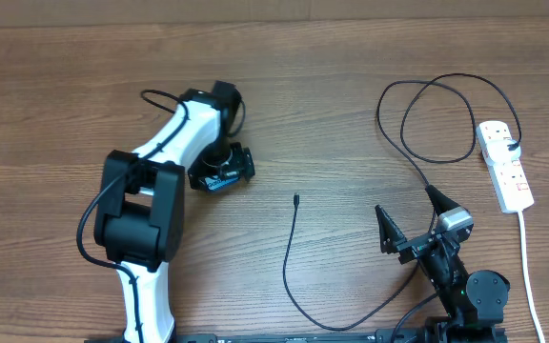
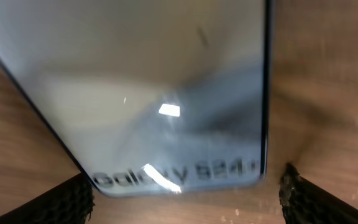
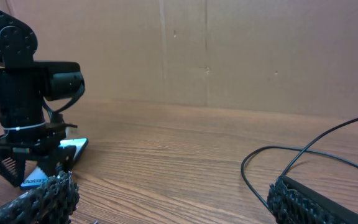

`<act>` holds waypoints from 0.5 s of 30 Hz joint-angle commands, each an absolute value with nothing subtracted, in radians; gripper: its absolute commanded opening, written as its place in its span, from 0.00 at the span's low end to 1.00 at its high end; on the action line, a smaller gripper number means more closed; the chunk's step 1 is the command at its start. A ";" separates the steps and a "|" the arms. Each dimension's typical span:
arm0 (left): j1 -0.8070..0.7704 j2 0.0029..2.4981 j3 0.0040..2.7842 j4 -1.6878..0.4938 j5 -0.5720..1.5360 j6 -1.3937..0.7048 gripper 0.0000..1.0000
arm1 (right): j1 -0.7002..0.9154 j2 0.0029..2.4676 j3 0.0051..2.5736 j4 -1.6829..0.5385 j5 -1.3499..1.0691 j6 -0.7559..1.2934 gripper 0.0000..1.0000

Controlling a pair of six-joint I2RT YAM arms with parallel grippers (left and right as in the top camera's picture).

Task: Plug charger to phone and switch on socket
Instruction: 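Lift the phone with the left gripper and carry it rightward toward center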

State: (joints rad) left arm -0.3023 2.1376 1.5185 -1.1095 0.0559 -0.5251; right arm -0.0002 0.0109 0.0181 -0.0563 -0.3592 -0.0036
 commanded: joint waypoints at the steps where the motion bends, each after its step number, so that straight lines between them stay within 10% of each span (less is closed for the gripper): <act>1: -0.335 2.188 1.485 -1.130 0.008 -0.539 0.96 | -0.001 0.003 0.008 -0.055 -0.352 -0.001 1.00; 15: -0.226 2.188 1.485 -1.014 -0.129 -0.595 1.00 | -0.001 0.003 0.008 -0.055 -0.353 -0.001 1.00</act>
State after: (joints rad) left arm -0.2825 2.1326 1.5173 -1.0386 0.0101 -0.5514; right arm -0.0002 0.0109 0.0181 -0.0566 -0.3588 -0.0036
